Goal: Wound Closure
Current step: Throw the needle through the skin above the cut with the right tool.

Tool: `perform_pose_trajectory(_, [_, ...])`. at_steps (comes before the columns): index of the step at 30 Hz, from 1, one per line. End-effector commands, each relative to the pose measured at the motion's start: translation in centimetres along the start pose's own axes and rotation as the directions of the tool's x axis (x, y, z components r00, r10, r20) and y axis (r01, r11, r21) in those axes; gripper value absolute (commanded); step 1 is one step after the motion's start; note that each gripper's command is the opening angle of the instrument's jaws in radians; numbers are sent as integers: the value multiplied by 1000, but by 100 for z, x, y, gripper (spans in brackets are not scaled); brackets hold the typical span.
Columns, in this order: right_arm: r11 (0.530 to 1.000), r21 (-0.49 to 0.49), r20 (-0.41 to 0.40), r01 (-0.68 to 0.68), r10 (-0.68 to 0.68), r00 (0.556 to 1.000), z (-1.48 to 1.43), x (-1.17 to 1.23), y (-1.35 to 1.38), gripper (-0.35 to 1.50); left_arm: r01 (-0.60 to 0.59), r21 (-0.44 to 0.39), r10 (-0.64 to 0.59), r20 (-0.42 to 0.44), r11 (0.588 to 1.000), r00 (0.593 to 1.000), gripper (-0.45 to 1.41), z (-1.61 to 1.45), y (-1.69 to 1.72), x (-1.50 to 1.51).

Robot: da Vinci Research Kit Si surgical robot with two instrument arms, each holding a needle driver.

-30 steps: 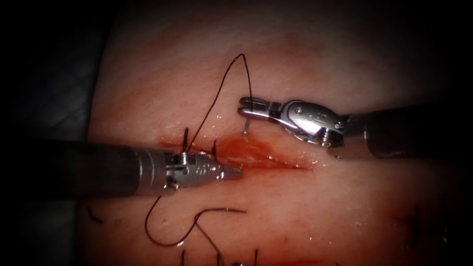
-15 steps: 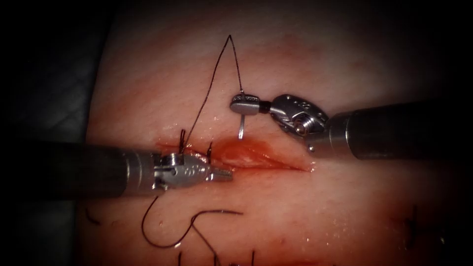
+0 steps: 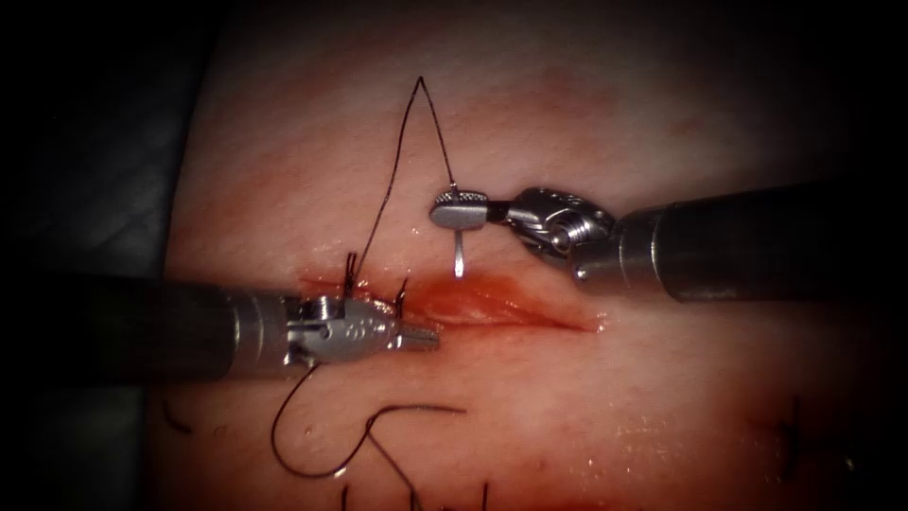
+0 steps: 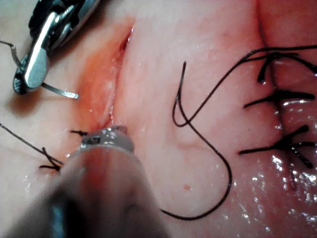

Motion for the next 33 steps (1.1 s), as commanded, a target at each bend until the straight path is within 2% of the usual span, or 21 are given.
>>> perform_pose_trajectory(1, [1000, 5, 5, -24, 24, 1000, 10, -7, 3, -35, -1, -1, 1, -1, 1000, 1000, -27, 7, 0, 0])
perform_pose_trajectory(9, [988, 10, 28, -154, 153, 988, 12, -24, -10, -35, -1, -2, 1, -1, 1000, 1000, -28, 8, 0, 0])
perform_pose_trajectory(13, [985, 2, 34, -171, 171, 985, 10, -34, -17, -35, -1, -2, 1, -1, 1000, 1000, -28, 7, 0, 0])
perform_pose_trajectory(21, [971, -3, 33, -239, 239, 970, 7, -36, -22, -35, -1, -2, 1, -1, 1000, 1000, -28, 7, -1, 0])
perform_pose_trajectory(25, [924, -9, 12, -383, 383, 924, 6, -32, -22, -35, -1, -2, 1, -1, 1000, 1000, -28, 7, -1, 1])
perform_pose_trajectory(29, [885, -4, 6, -465, 465, 885, 6, -28, -20, -35, 0, -2, 0, -1, 1000, 1000, -28, 7, -1, 1])
perform_pose_trajectory(32, [877, 18, 2, -480, 480, 877, 7, -27, -20, -35, 0, -2, 0, -1, 1000, 1000, -28, 7, -1, 1])
perform_pose_trajectory(33, [890, 24, -13, -455, 455, 890, 7, -26, -20, -35, 0, -2, 0, -1, 1000, 1000, -28, 7, -1, 1])
